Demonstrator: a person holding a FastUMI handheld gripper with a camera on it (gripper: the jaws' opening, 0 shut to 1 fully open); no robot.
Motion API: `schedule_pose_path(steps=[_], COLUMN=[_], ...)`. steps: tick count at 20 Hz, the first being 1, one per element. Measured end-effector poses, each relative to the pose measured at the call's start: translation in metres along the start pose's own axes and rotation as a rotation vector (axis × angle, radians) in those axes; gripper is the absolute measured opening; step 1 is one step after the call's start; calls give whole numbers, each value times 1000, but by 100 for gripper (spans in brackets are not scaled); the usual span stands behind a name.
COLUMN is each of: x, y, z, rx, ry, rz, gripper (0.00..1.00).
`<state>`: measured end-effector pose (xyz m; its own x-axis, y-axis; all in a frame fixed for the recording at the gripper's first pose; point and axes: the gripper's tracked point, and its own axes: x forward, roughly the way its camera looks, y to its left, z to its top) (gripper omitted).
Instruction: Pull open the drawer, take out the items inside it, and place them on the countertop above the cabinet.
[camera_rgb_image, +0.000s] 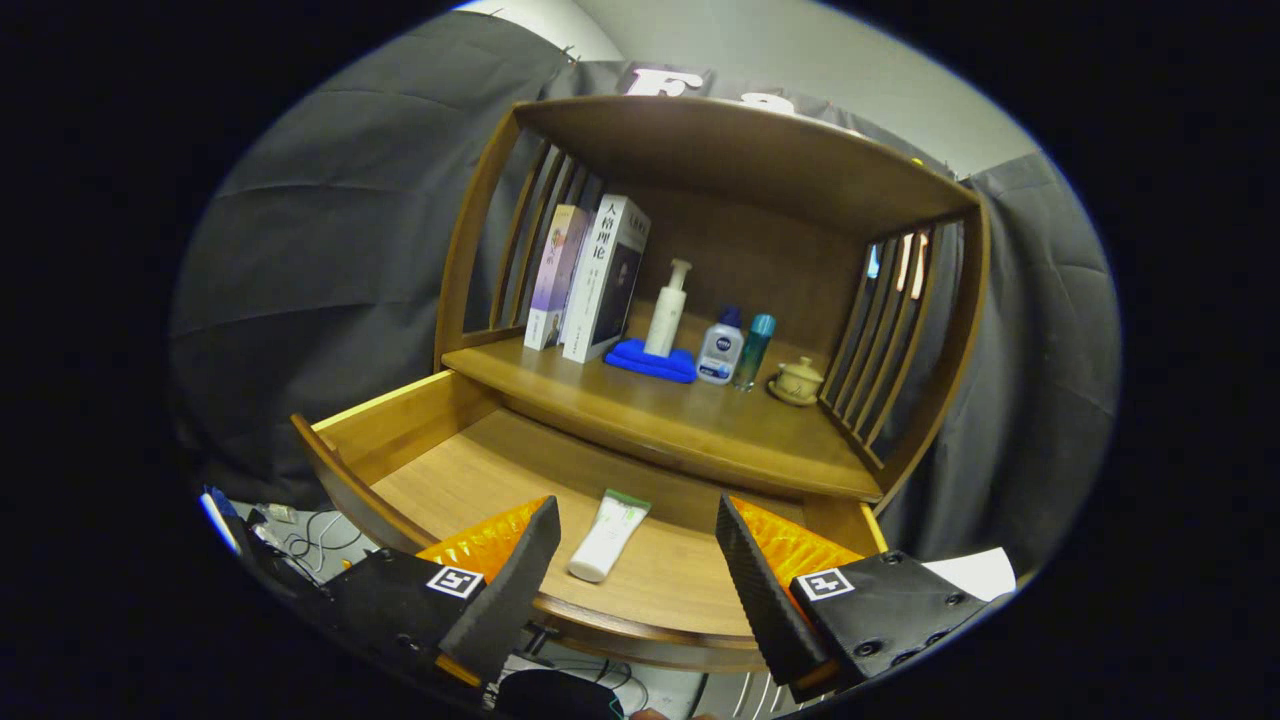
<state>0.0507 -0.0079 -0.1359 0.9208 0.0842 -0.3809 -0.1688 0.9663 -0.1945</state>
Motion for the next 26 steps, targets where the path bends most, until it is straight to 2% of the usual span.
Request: schedule_pose_path(steps=[3,6,8,10,14,18,21,24,26], x=[28,56,74,85,102,119,122,135,137], y=[13,16,15,15,25,23,26,15,16], z=[-9,-18,-19,-32,-54,-71,-76,-78,-81], rx=[38,57,51,68,82,177,202,145,145], ry=[136,270,321,428,591,712,770,791,818], rz=[105,153,155,159,203,205,224,187,195], gripper=[98,98,98,98,98,98,97,97,97])
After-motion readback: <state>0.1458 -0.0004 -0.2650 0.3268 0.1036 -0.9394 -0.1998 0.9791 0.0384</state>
